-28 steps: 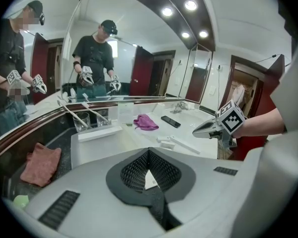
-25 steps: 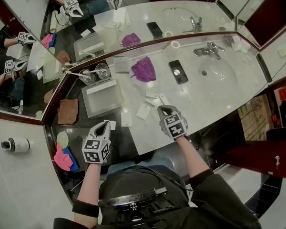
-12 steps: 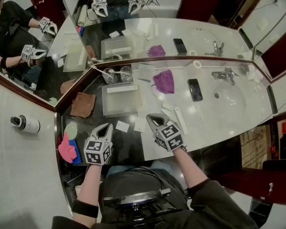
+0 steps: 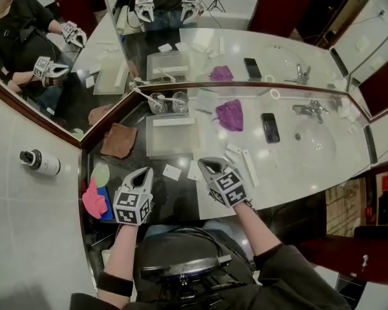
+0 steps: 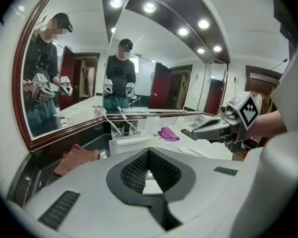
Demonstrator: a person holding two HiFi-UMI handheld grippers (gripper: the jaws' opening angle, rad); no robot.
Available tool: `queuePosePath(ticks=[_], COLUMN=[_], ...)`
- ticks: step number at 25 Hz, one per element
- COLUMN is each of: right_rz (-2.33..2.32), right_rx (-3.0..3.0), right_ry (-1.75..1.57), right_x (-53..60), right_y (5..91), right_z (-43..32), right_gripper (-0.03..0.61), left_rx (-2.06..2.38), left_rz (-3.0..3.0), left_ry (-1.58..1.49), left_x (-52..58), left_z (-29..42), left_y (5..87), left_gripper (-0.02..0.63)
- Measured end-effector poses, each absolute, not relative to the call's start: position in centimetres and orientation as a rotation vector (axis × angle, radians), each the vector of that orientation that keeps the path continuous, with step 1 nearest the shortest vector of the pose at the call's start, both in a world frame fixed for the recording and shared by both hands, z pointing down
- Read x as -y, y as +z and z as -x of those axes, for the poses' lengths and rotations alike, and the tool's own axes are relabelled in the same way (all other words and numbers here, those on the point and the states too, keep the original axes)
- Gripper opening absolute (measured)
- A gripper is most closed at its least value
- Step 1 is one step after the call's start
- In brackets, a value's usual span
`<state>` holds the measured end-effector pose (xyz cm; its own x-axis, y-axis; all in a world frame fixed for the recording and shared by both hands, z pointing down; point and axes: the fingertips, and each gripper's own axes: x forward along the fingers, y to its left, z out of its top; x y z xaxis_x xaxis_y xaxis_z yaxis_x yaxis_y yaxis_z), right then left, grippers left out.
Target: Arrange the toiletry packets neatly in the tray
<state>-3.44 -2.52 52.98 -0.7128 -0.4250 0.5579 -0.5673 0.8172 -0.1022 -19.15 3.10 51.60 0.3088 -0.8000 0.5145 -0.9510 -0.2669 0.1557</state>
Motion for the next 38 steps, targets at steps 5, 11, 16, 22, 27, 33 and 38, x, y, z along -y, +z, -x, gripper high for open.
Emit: queuePosePath(ticks=[5, 11, 16, 22, 27, 33, 38], right_rz=[-0.705, -0.677, -0.577, -0.467, -0.377, -0.272, -0.179], right_rx=[2.434, 2.342, 2.240, 2.138, 2.078, 2.033, 2.012], right_ry=[0.318, 0.111, -0.096, -0.253, -0.319, -0.350, -0.352], right_x=[2.7, 4.9, 7.6, 12.1, 15.9, 19.8, 21.3], right_y=[53.4, 54.8, 57.3, 59.5, 62.0, 65.2, 67.4], right_z=[4.4, 5.5, 6.4, 7.4, 8.3, 9.7, 10.5], right_gripper=[0.008, 0.028, 0.079, 0.187, 0.241, 0.250, 0.249], left_rx=[1.548, 1.551, 1.557, 1.561, 1.559, 1.582, 1.586], left_rz=[-2.140, -2.125, -2.121, -2.109, -2.084, -2.041, -2.007], left_ry=[0.487, 0.490, 0.490, 0.484, 0.488, 0.499, 0.500], left_x=[-3.0, -2.7, -1.9, -0.4, 0.8, 1.7, 2.0], left_z=[19.8, 20.8, 21.2, 21.3, 21.0, 21.5, 21.9], left_y=[51.6, 51.9, 52.4, 52.8, 53.5, 54.5, 55.2], left_gripper=[0.002, 0.002, 0.002, 0.002, 0.002, 0.002, 0.002])
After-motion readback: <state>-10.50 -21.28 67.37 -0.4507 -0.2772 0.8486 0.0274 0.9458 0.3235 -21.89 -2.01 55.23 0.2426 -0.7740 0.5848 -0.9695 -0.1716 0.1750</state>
